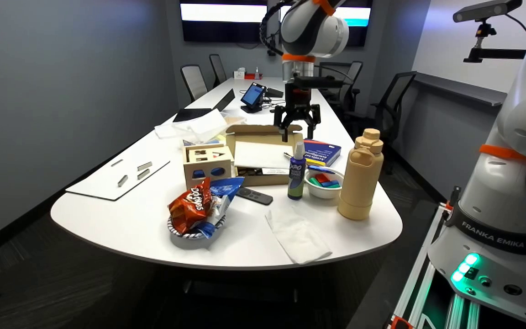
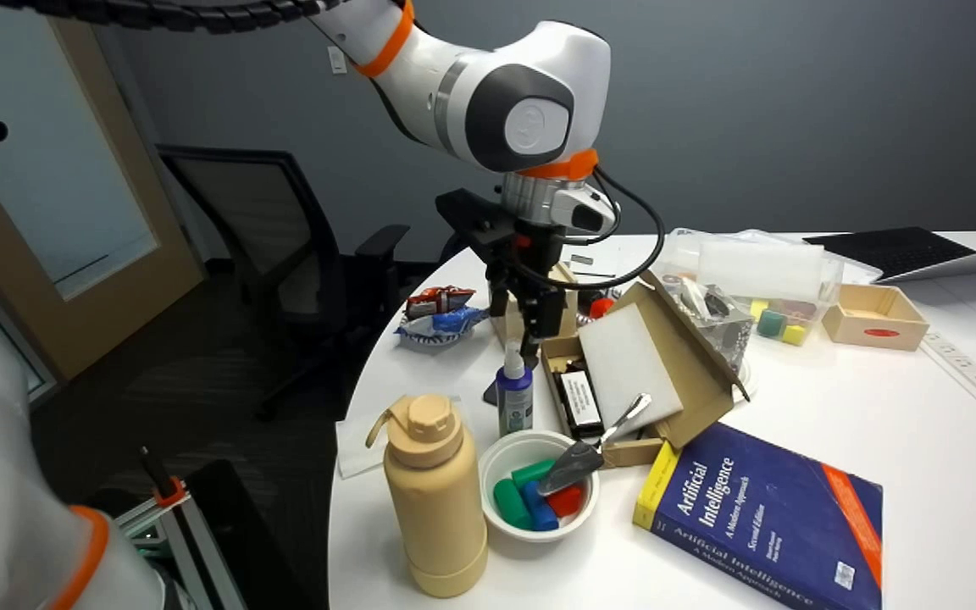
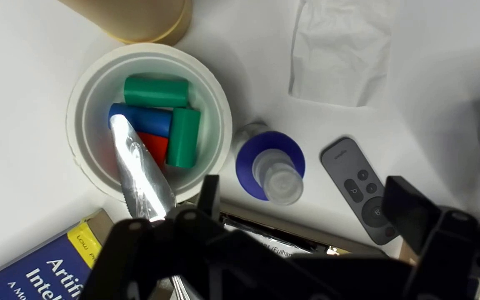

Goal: Remove the cap from the blue bottle

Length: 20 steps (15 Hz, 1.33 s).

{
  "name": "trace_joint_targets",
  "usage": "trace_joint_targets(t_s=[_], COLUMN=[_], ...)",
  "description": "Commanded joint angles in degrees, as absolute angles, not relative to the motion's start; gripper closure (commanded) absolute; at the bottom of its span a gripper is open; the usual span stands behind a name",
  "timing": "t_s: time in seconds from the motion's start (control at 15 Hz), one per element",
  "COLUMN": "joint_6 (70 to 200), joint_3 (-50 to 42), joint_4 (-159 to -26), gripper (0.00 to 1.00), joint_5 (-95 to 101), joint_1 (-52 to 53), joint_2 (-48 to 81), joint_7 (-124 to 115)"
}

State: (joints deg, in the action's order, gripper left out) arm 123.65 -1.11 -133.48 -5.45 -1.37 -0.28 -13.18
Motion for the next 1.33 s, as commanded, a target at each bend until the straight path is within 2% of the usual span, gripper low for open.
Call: trace_joint_targets(t_s=[0.0, 0.13, 0.2, 0.27, 0.87, 1.27], joint_6=[125.85, 126.53, 126.84, 127.13, 127.4, 127.06], joint_3=[-1.04, -1.03, -1.02, -1.02, -1.22, -1.16], joint_4=[-134.04, -133.93, -133.97, -134.01, -134.15, -133.78], gripper=[0.0, 0.0, 0.25, 0.26, 0.96, 0.94], joint_5=[-5.83, -5.71, -5.62, -5.48, -4.28, -1.92], joint_1=[-1.21, -1.18, -1.15, -1.14, -1.27, -1.13], joint_2=[0.07, 0.5, 0.57, 0.54, 0.33, -0.61], joint_7=[-13.2, -13.23, -13.37, -13.43, -14.75, -17.04])
